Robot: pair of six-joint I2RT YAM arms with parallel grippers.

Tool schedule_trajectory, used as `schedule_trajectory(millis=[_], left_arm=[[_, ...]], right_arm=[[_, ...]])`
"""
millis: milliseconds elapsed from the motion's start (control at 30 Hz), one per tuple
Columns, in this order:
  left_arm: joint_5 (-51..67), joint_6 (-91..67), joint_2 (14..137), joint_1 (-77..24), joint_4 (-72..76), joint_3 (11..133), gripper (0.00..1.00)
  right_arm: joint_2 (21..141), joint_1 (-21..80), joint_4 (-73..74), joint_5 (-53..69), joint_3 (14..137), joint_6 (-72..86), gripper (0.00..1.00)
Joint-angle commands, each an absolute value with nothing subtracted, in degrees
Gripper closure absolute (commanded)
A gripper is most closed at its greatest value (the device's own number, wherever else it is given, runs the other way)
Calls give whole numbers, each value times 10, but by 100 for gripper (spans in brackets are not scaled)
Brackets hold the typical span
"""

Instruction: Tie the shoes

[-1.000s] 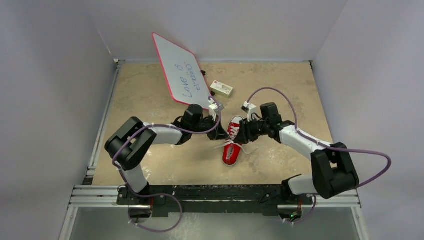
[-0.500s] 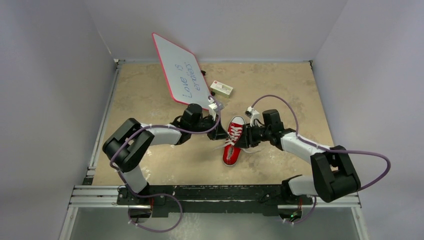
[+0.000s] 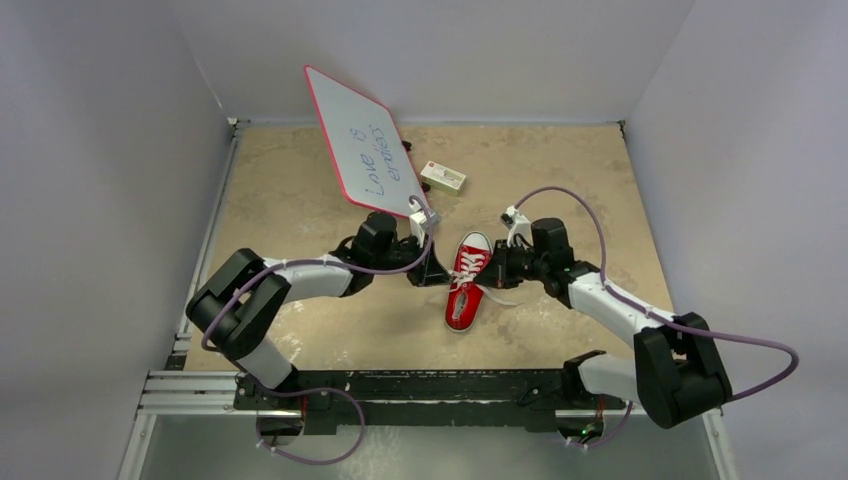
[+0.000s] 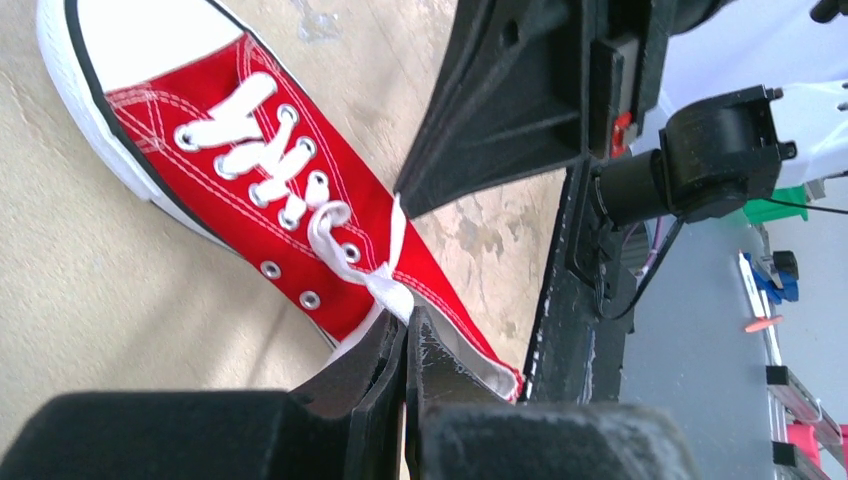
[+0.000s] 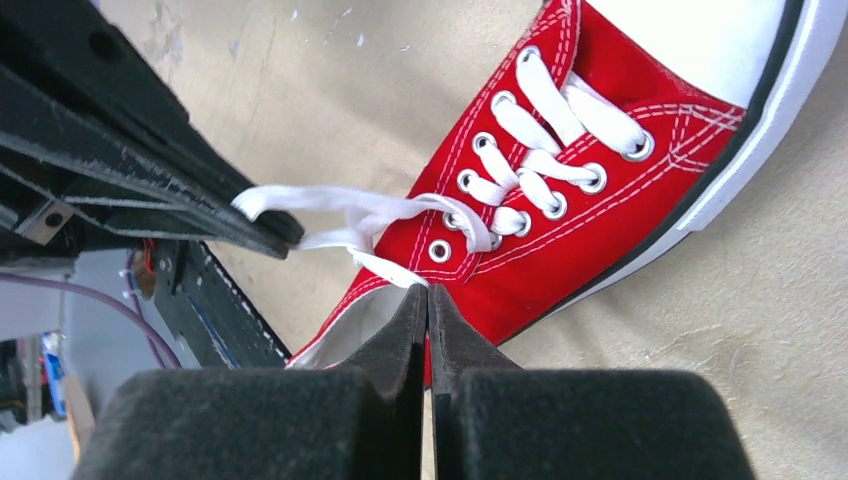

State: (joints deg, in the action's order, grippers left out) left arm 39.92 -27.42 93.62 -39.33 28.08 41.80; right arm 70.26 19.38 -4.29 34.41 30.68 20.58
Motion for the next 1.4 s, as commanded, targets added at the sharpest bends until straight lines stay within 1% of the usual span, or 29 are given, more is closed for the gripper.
schedule_trajectory(millis=[0,267,467,600,733,967,1100,1200,1267,1367], left_arm=[[410,-256,897,-393,258,394,100],[400,-236,877,-395,206,385,100],[381,-219,926,-395,148,417,100],[364,-208,923,-395,117,427,100],[340,-180,900,-394,46,442,85],[289,-147,839,-395,-59,485,65],[277,-153,833,-394,-70,529,62],[288,-171,855,-395,-30,552,60],[298,-175,894,-395,-21,582,61],[320,-178,954,-395,-9,613,65]], right_arm=[[698,193,-96,314,285,279,100],[763,193,-32,310,316,287,100],[745,193,-25,304,322,289,100],[731,193,-15,299,325,274,100],[741,193,-32,320,332,268,100],[750,194,-32,347,329,265,100],[751,194,-25,353,327,259,100],[750,194,-23,362,324,259,100],[744,193,-20,361,322,259,100],[735,194,-18,354,316,259,100]])
